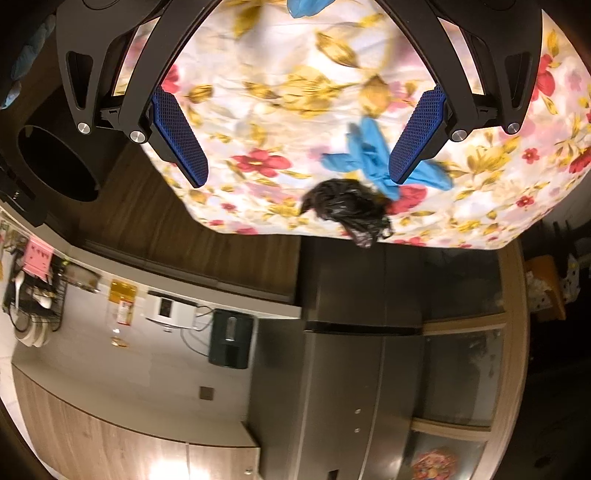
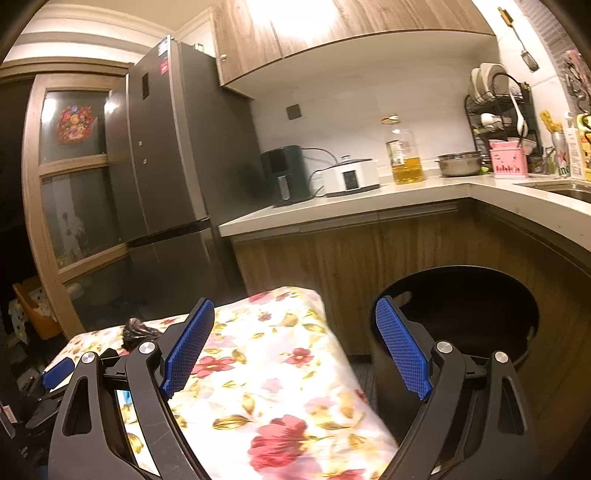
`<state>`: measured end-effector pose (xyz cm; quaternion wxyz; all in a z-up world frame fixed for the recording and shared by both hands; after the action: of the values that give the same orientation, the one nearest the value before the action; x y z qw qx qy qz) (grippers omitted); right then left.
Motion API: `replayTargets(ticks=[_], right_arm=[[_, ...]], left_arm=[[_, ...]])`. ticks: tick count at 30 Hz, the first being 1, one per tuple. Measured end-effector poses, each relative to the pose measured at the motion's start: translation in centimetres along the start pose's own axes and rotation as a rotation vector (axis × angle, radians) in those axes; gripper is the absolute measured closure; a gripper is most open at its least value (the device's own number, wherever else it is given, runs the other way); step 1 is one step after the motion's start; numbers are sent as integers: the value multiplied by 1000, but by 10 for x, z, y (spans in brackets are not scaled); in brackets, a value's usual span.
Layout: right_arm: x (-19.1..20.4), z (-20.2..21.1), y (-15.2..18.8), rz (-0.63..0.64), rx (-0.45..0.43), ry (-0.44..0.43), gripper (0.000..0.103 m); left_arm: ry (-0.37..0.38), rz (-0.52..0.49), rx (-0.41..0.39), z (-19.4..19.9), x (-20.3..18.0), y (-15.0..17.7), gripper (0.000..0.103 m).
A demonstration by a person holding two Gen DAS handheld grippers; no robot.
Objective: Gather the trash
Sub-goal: 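Move both tools back to the remaining trash on the sheet, then grasp the blue glove with the left tool while the right tool grasps the black bag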
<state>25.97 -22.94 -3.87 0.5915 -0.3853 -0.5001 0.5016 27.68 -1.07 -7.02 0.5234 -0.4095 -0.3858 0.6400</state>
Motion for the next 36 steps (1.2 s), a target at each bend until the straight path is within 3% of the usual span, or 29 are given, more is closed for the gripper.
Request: replayTargets(ticks=[16,23,29,32,36], right_arm=[[74,-38,12,60,33,-105,16],[101,-61,19,76,54,-141,16],[116,-79,24,93,67,-150,17],[123,-88,27,95,78,-152,17],[133,-100,31,108,90,-157,17]], left_arm=[[-136,52,47,-41,76,7,7],[-147,69,76,-67,91,7,7],[-130,92,150,-96,100,14,7],[-124,122,199,-108,106,22,14],[-113,144,273,-123,110,35,31]])
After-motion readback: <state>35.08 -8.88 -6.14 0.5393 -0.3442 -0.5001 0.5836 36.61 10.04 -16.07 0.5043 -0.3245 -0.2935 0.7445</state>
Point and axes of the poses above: each gripper's, at about its wrist camera, not at the fingertips, and z roughly against the way its jaws point, x to its left, y to its underside, the point moved 7 cm from there along -z, roughly the way its jaws point, and after that the axes turned 1 degree about z, right-handed, at the moved point
